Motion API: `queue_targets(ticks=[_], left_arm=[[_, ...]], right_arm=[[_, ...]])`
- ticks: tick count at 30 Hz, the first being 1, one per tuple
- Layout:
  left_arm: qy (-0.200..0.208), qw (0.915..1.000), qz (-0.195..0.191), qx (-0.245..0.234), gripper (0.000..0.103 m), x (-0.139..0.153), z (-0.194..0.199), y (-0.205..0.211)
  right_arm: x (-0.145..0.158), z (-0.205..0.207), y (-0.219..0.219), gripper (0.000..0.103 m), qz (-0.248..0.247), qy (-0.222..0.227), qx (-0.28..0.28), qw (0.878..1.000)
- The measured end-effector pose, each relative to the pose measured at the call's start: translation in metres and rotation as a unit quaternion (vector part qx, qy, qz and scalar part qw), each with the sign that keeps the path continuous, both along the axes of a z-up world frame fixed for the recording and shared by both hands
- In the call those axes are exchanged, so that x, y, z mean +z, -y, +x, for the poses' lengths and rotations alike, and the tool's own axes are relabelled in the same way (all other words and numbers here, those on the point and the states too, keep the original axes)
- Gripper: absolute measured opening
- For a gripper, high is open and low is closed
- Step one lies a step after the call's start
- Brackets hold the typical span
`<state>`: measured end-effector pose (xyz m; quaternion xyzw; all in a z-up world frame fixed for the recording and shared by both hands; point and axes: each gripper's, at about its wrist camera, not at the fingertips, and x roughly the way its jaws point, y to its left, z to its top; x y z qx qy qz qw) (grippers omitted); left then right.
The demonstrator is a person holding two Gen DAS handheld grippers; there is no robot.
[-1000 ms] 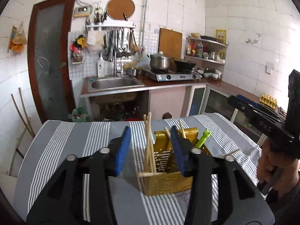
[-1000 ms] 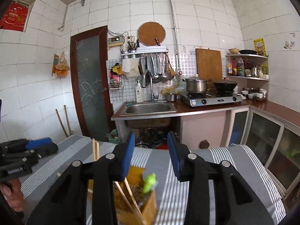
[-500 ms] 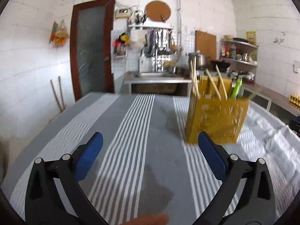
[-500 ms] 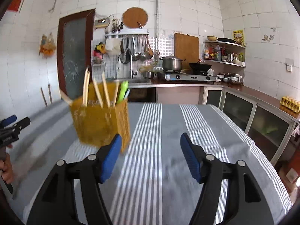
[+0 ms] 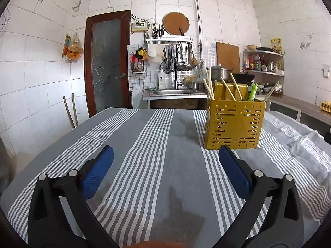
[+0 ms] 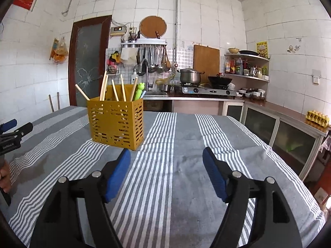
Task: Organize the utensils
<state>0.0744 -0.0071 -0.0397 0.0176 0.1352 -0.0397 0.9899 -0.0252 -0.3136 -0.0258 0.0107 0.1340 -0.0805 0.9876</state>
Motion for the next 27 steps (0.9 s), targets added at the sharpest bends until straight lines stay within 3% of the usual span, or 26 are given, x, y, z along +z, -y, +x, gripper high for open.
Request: queue_targets(ticks=[5, 13, 27], left_arm=[[0.015, 0.9998, -0.008, 0.006, 0.098, -0.002, -0.007, -0.005], [0.033, 0.9987, 0.033, -0.021, 0.098, -0.005, -0.016, 0.015], [0.038, 0.999, 0.013, -0.021, 0.098, -0.006, -0.018, 0.005]], right_arm=[[-0.006, -0.003, -0.004, 0.075, -0.005, 0.009, 0.004, 1.0], [-0.005, -0.014, -0.007, 0.076, -0.011, 0.036, -0.005, 0.999], [-0.008, -0.009, 0.001, 0.078, 0.008, 0.025, -0.016, 1.0]])
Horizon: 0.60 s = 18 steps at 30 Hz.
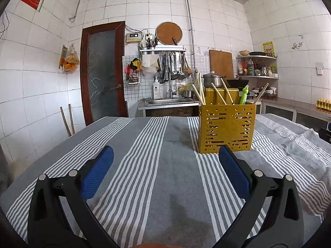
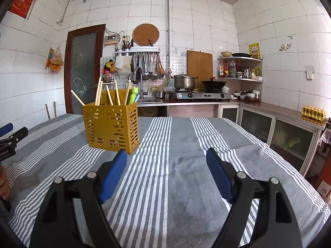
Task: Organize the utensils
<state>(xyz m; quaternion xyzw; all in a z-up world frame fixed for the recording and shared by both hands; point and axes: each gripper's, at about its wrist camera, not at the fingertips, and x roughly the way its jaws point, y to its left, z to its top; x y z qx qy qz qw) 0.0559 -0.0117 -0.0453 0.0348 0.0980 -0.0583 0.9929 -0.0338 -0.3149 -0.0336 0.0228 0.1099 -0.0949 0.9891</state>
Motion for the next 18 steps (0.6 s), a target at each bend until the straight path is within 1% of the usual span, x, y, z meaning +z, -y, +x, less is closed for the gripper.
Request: queue_targets(ticks=[18], left_arm=[[-0.006, 1.0, -0.004, 0.001, 0.098, 0.0003, 0.0023, -0.0016]], right_arm=[[-0.0012, 0.0022, -0.0006, 0.079, 0.006, -0.002, 0.0, 1.0]])
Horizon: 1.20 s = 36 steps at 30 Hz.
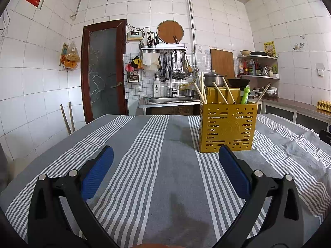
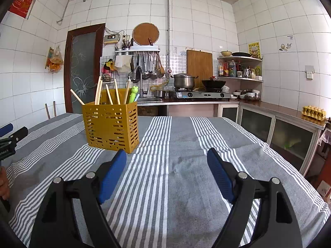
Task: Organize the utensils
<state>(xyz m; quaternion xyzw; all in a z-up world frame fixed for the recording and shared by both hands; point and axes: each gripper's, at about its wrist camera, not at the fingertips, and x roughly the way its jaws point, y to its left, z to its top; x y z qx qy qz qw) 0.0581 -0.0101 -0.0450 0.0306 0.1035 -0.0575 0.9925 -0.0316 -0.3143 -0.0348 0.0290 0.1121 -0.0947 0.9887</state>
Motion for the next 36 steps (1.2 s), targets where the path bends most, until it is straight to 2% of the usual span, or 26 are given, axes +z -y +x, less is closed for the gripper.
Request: queue_targets(ticks=[36], left_arm=[[-0.003, 1.0, -0.004, 0.001, 0.098, -0.0012, 0.0025, 0.0003]], right_arm=[[-0.0018, 0.0014, 0.0062, 0.081, 0.012, 0.001, 0.0, 1.0]])
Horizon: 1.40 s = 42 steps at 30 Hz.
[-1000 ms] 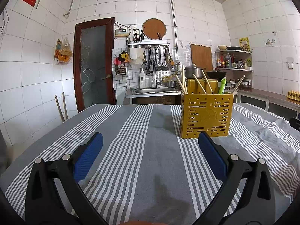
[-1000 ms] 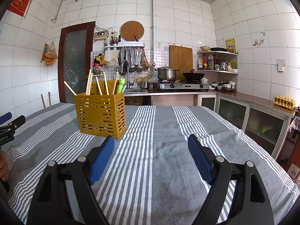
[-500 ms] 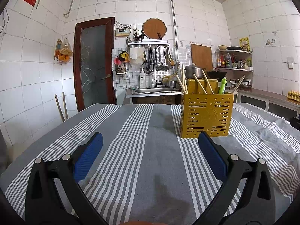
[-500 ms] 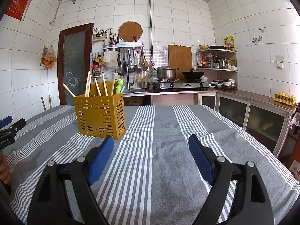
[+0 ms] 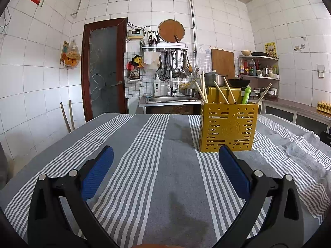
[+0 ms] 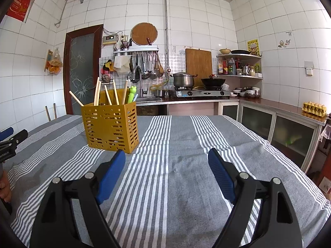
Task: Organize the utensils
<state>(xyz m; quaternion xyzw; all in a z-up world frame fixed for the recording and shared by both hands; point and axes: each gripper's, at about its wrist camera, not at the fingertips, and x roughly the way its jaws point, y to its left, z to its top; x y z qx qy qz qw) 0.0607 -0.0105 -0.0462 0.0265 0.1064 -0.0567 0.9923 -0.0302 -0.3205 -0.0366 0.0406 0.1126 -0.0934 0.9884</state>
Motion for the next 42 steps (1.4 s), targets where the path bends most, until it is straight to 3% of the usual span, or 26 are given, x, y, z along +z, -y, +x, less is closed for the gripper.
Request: queue_targets(ticks=[42], left_arm=[[-0.003, 1.0, 0.002, 0.001, 0.098, -0.0029, -0.001, 0.0026]], right_arm=[[-0.0015, 0.0008, 0.0007, 0.082, 0.0, -0.001, 0.001, 1.0]])
